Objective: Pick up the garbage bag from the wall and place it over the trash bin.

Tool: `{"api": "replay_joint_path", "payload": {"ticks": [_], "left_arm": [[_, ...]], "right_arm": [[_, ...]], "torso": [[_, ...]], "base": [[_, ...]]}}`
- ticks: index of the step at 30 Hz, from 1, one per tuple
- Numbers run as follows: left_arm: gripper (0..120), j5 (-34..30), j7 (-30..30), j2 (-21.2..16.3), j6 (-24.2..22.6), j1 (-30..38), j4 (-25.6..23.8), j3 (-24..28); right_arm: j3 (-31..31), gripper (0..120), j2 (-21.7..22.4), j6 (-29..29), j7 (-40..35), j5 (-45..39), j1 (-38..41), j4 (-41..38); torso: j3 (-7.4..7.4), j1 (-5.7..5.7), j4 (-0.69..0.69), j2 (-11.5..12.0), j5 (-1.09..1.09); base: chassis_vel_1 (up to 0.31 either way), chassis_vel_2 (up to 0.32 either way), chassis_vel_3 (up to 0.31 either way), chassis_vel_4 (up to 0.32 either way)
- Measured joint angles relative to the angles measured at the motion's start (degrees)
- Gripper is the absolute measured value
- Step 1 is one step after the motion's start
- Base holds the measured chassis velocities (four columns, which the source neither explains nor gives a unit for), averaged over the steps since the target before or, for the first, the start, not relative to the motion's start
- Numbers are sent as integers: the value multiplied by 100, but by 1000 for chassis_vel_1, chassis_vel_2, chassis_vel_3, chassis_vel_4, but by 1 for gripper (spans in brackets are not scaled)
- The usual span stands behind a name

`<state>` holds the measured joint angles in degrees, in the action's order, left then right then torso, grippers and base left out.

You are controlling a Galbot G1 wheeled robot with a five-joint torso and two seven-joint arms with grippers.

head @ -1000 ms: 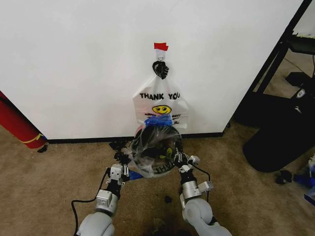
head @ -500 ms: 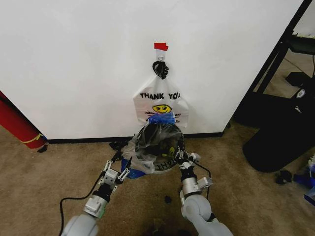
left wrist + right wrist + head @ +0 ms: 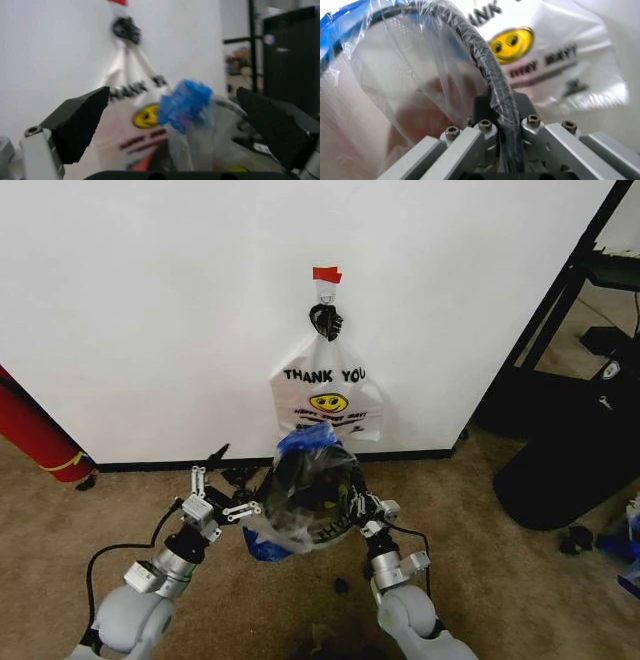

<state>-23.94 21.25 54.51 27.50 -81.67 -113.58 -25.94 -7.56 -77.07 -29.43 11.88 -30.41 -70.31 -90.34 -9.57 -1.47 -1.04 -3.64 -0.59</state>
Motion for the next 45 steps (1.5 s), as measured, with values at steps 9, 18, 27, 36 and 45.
{"api": "replay_joint_path", "payload": {"ticks": [9, 18, 27, 36, 45], "left_arm": [[96, -1, -43, -368, -391, 247, 309, 161], [64, 27, -455, -321, -582, 291, 194, 256], [34, 8, -517, -259, -627, 247, 3, 274], [11, 29, -490, -200, -628, 195, -123, 278], [0, 204, -1011, -171, -996, 249, -84, 278]], "right_arm": [[-40, 0, 24, -247, 384, 223, -20, 13], [-26, 0, 16, -275, 399, 321, -35, -34], [-19, 0, 35, -275, 391, 361, -32, -24], [-7, 0, 40, -272, 388, 375, -32, 7], [20, 0, 103, -312, 596, 333, -67, 59]], "torso": [[0, 0, 1, 0, 0], [0, 0, 1, 0, 0], [0, 0, 0, 0, 0], [0, 0, 1, 0, 0], [0, 0, 0, 0, 0]], "base": [[0, 0, 0, 0], [0, 0, 0, 0], [0, 0, 0, 0], [0, 0, 0, 0], [0, 0, 0, 0]]}}
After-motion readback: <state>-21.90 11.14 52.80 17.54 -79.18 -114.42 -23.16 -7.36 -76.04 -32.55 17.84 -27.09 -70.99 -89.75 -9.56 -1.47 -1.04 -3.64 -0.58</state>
